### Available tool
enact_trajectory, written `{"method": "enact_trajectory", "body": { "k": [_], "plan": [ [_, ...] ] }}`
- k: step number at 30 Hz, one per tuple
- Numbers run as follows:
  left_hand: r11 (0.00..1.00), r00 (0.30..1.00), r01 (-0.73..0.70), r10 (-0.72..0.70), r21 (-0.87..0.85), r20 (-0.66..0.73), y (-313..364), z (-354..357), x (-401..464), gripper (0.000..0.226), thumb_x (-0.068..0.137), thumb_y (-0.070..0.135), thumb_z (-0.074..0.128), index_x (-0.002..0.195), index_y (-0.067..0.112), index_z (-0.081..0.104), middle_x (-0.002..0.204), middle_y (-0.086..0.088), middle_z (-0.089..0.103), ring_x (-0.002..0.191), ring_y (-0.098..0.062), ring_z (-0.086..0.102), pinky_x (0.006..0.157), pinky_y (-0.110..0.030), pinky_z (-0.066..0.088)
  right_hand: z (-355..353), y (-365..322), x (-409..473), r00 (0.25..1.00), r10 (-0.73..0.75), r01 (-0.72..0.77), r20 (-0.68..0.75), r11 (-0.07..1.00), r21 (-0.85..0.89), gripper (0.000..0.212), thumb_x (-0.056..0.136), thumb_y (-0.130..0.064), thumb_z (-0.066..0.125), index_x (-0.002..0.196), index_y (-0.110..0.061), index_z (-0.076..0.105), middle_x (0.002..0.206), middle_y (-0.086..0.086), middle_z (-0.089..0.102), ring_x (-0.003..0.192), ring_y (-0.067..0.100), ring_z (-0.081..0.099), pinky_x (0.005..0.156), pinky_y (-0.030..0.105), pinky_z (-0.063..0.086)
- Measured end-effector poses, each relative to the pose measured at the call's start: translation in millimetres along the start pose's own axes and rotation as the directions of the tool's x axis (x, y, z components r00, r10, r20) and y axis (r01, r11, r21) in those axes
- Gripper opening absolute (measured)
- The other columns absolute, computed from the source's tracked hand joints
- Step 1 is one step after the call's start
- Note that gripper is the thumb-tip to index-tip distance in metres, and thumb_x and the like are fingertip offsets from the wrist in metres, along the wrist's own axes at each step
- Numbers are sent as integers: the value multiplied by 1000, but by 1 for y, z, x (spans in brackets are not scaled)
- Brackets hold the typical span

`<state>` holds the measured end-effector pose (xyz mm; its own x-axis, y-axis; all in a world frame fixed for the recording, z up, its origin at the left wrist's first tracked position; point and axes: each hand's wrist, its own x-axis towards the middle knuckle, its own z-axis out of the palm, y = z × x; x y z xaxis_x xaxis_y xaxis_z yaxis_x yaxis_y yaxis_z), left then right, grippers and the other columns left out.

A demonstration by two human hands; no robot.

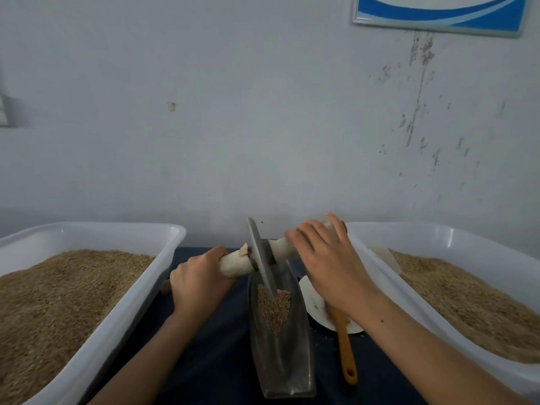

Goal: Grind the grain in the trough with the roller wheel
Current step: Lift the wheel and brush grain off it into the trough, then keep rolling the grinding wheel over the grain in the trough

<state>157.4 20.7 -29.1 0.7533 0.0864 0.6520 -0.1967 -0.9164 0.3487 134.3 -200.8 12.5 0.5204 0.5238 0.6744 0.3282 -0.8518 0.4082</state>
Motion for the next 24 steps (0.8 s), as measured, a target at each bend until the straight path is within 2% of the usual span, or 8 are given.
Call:
{"method": "enact_trajectory", "body": {
  "k": [2,3,6,9,15,18,24],
  "plan": [
    [998,998,-55,55,27,-4,4,-2,2,18,80,42,66,89,28,63,75,7,65,71,-15,61,65,-32,50,4,0,11,998,-17,16,55,1000,21,39,71,-2,70,107,-14,62,96,2,64,89,23,60,87,38,46],
    [996,996,-87,88,36,-20,6,-2,3,17,79,40,67,89,26,64,74,7,65,70,-16,61,63,-31,48,7,1,15,994,-24,22,110,999,27,36,75,-5,69,107,-16,58,96,0,62,87,22,58,79,33,41],
    [984,988,-147,151,105,-25,10,-1,11,15,79,38,66,83,23,64,68,4,63,64,-17,59,55,-26,38,20,6,18,979,-6,-10,203,997,75,30,90,-12,52,118,-21,45,108,-2,55,95,21,52,76,30,30],
    [969,987,-157,147,192,61,11,3,22,15,82,41,57,85,27,58,73,6,62,69,-14,59,55,-26,29,32,10,16,970,25,-46,242,996,79,29,92,-16,50,120,-22,43,107,-2,56,94,21,53,72,29,27],
    [966,979,-152,118,210,164,8,21,23,15,85,44,53,89,30,56,83,8,63,78,-12,59,59,-26,29,54,14,16,936,27,-99,352,977,189,35,90,-17,55,123,-21,44,112,0,58,101,23,56,72,30,34],
    [963,970,-177,136,205,202,6,25,21,17,86,47,53,91,31,56,86,9,63,79,-11,58,61,-25,30,61,12,13,914,22,-132,405,960,246,43,92,-20,56,132,-23,42,121,1,59,109,25,56,84,34,42],
    [949,958,-225,174,219,227,3,20,16,18,85,52,53,89,35,50,80,14,54,73,-4,48,62,-23,30,57,9,4,909,1,-137,416,945,296,42,90,-16,56,129,-23,41,118,0,58,104,22,55,85,33,40]
  ]
}}
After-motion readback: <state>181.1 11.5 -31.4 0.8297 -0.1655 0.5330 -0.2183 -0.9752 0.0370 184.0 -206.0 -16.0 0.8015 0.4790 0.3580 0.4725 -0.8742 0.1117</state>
